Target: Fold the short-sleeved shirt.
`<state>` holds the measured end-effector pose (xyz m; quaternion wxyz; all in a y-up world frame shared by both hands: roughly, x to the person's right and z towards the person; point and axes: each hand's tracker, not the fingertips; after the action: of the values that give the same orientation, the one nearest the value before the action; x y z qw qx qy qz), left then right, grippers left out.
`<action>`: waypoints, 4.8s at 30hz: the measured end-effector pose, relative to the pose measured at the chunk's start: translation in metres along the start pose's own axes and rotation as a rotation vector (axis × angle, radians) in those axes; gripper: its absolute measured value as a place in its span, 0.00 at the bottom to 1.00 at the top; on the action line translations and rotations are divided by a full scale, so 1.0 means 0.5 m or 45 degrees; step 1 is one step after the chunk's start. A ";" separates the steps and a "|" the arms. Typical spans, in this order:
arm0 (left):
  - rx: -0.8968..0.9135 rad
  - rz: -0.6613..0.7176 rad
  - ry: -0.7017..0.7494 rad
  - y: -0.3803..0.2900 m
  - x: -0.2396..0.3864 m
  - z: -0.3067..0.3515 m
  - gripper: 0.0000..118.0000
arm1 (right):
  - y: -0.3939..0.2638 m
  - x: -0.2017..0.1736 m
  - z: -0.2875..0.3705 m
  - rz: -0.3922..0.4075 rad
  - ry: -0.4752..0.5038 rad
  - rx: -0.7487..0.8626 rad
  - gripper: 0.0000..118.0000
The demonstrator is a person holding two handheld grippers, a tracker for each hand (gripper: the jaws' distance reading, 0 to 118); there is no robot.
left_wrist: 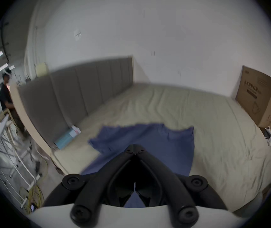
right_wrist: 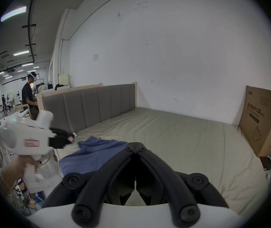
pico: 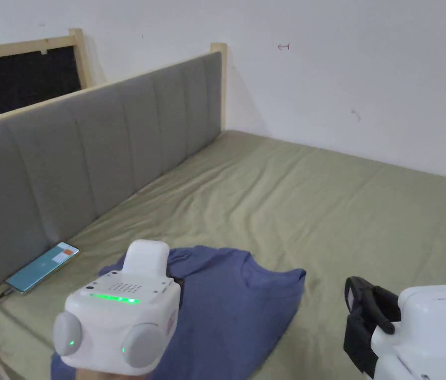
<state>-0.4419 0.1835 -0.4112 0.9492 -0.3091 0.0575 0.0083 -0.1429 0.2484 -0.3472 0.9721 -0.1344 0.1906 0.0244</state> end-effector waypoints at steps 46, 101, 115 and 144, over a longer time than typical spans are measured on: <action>-0.548 0.329 -0.212 -0.006 -0.050 -0.313 0.09 | -0.132 0.148 -0.053 -0.238 -0.186 -0.371 0.02; -0.478 -0.423 -1.030 -0.065 0.653 -0.031 0.20 | -0.213 0.434 0.320 -0.626 -0.847 -0.295 0.02; -0.501 -0.164 -0.673 -0.003 0.389 -0.195 0.01 | -0.205 0.384 0.190 -0.542 -0.663 -0.375 0.02; -0.499 -0.163 -0.492 0.035 0.426 -0.388 0.06 | -0.291 0.486 0.192 -0.687 -0.692 -0.527 0.02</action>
<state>-0.2512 0.0796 -0.6015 0.8633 -0.4826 -0.1466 0.0181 0.1316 0.1335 -0.3167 0.9111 -0.3600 -0.1233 -0.1584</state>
